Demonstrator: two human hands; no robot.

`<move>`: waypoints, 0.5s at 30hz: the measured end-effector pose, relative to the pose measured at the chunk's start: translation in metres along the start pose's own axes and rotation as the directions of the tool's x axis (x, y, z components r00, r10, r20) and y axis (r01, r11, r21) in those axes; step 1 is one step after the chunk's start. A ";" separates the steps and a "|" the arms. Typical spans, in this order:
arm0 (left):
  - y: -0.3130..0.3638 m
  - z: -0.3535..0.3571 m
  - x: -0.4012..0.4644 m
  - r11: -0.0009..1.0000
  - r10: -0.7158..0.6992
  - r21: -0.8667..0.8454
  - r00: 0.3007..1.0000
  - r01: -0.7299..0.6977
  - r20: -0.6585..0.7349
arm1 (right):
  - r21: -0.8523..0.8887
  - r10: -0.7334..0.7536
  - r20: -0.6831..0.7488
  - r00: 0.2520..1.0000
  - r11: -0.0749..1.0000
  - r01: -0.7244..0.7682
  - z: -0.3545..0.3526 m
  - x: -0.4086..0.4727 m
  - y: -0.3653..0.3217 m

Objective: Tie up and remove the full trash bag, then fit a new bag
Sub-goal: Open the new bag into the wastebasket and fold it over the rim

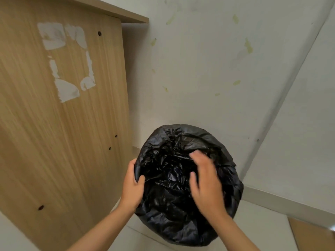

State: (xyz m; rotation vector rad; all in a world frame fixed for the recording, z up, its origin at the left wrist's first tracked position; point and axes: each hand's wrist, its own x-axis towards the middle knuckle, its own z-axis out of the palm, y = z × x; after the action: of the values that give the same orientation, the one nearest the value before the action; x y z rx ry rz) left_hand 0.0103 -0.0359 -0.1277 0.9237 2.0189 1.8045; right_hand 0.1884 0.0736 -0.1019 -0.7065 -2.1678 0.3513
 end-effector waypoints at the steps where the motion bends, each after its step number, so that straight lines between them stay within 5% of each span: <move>1: 0.001 0.000 0.000 1.000 0.016 0.008 1.000 -0.016 0.011 | -0.001 -0.006 0.173 0.985 1.000 0.006 0.015 -0.004 -0.006; 3: 0.001 0.000 0.000 0.999 0.036 0.021 0.999 -0.037 0.020 | -0.124 0.086 0.495 0.864 0.992 -0.028 0.049 -0.013 0.000; 5: 0.002 -0.001 -0.001 0.999 0.030 0.034 0.999 -0.031 0.022 | -0.258 0.235 0.722 0.650 0.964 -0.061 0.078 -0.017 0.017; 8: 0.004 0.001 -0.003 0.999 0.034 0.025 0.999 -0.034 0.019 | -0.292 0.318 0.891 0.325 0.948 -0.126 0.100 -0.016 0.028; 10: 0.005 0.001 -0.002 1.000 0.023 0.018 1.000 -0.023 0.007 | -0.216 0.270 0.940 0.207 0.943 -0.252 0.107 -0.014 0.027; 12: 0.004 0.000 -0.001 1.000 0.004 0.013 1.000 -0.004 -0.010 | -0.143 0.235 0.952 0.197 0.909 -0.392 0.107 -0.010 0.023; 13: 0.005 0.000 -0.001 1.000 -0.002 0.013 1.000 0.002 -0.014 | -0.104 0.235 0.935 0.267 0.899 -0.425 0.104 -0.008 0.021; 15: 0.006 0.000 -0.001 1.000 -0.002 0.012 1.000 0.002 -0.008 | -0.085 0.237 0.802 0.548 0.954 -0.289 0.094 0.000 0.019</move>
State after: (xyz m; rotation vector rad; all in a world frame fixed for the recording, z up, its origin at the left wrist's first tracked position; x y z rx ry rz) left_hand 0.0126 -0.0364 -0.1224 0.9188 2.0374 1.7996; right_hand 0.1231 0.0877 -0.1702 -0.9707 -2.8849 1.0798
